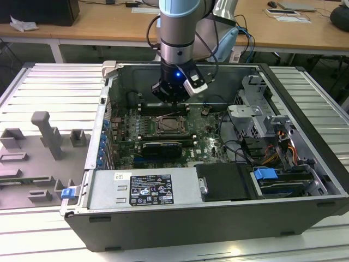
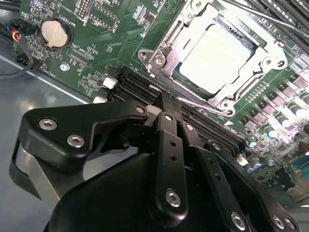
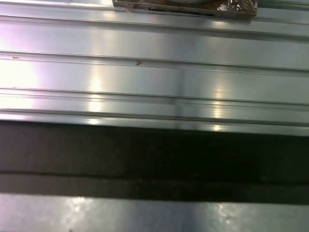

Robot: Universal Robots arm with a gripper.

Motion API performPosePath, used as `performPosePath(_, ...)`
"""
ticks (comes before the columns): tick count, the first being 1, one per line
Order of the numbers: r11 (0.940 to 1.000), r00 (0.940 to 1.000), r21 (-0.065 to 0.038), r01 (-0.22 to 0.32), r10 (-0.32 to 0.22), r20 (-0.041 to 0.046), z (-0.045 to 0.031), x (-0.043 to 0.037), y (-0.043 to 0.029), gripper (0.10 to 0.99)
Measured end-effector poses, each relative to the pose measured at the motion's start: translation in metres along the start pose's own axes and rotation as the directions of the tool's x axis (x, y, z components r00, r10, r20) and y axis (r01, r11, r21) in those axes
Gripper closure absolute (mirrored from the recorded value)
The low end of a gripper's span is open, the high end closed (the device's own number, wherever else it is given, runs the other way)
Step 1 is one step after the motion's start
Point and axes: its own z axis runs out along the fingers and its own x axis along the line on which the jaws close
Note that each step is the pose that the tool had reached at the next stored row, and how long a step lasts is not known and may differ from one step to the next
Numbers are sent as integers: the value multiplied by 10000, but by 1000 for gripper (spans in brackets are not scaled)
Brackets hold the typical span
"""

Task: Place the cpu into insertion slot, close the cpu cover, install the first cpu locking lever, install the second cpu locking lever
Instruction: 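Install the first cpu locking lever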

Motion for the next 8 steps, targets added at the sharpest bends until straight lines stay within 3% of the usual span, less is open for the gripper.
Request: performPosePath(8, 10000, 10000, 5, 3, -3, -1, 59, -6, -5, 976)
